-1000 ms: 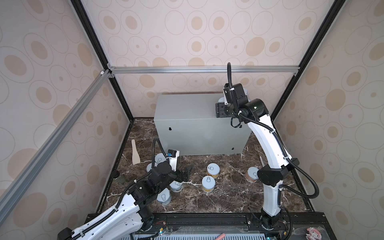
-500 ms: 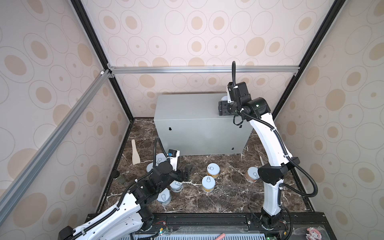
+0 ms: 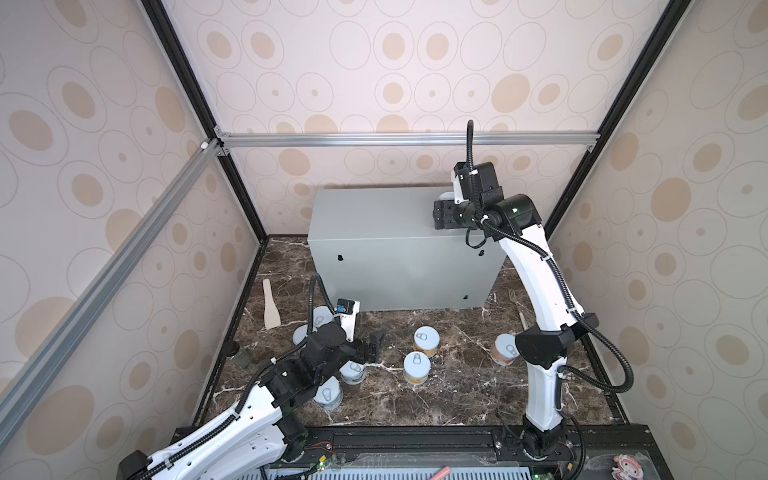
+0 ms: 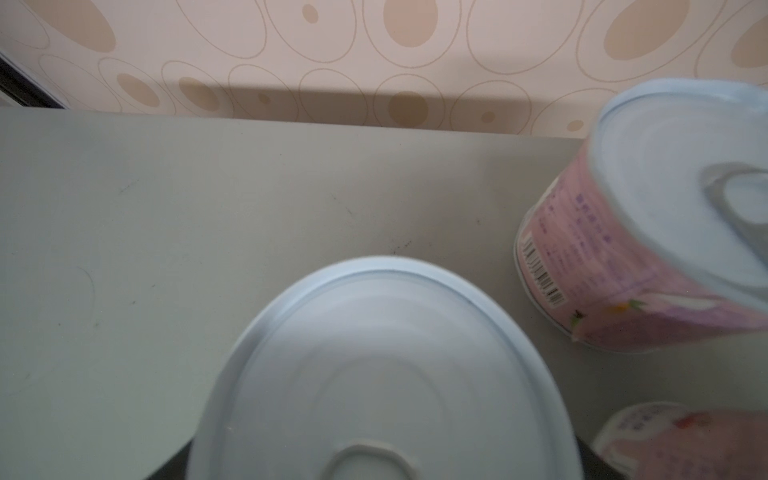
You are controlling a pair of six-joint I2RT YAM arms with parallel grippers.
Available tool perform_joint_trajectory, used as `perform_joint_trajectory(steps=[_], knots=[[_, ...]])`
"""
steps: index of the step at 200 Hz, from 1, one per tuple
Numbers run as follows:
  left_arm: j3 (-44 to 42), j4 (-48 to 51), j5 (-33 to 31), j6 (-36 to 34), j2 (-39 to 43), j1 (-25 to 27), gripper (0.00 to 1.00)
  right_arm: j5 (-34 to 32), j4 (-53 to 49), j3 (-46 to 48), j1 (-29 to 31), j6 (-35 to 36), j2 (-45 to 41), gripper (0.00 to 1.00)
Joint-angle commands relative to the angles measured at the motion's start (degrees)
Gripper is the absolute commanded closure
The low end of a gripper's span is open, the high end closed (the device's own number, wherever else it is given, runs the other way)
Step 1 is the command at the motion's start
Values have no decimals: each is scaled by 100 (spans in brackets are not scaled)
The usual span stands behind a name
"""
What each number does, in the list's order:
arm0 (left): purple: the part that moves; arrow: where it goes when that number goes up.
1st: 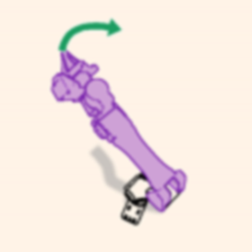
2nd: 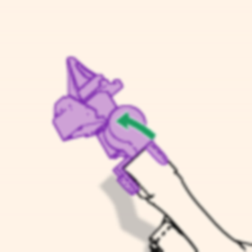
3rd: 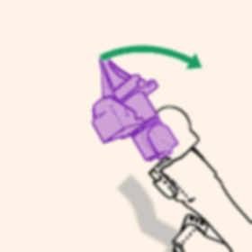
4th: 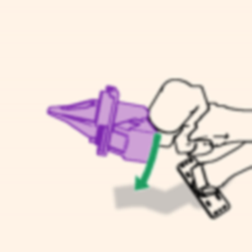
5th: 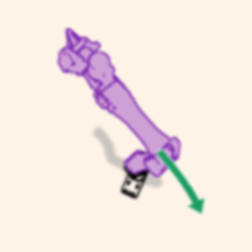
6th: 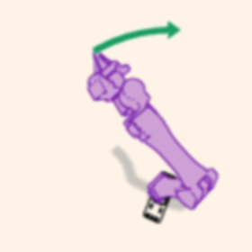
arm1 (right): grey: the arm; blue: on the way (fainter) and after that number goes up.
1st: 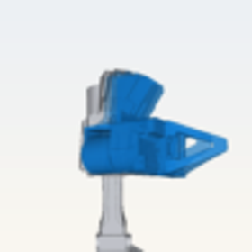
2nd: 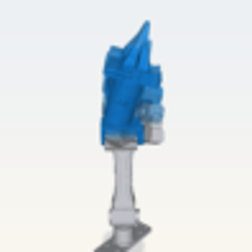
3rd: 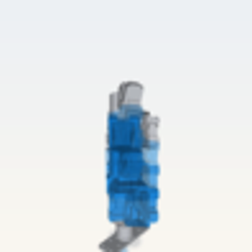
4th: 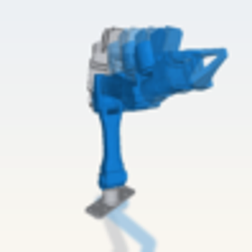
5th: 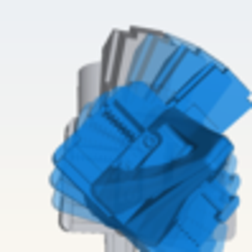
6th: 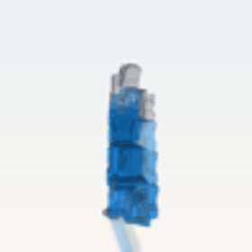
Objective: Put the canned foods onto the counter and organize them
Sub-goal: 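Lower the orange-labelled can onto the cabinet top beside the pink cans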
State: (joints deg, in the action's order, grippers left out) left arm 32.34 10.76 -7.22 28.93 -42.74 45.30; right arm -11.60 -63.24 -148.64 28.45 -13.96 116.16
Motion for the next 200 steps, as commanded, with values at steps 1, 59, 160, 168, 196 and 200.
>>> perform_joint_trajectory(steps=[1, 59, 160, 168, 196, 200], knots=[[41, -77, -112, 42, 33, -38, 1, 88, 53, -130, 38, 69, -83, 10], [97, 20, -211, 16, 105, -36, 1, 20, 76, -139, 151, 147, -377, 4], [-34, 117, -383, 102, 274, -31, 1, -268, -37, 94, 543, 310, -1060, 16], [-55, 131, -402, 113, 300, -36, 1, -295, 0, 213, 596, 276, -1158, 24], [-59, 185, -428, 128, 360, -39, 1, -340, 190, 714, 767, 134, -1460, 42], [-57, 190, -432, 131, 371, -38, 1, -356, 213, 777, 787, 107, -1492, 45]])
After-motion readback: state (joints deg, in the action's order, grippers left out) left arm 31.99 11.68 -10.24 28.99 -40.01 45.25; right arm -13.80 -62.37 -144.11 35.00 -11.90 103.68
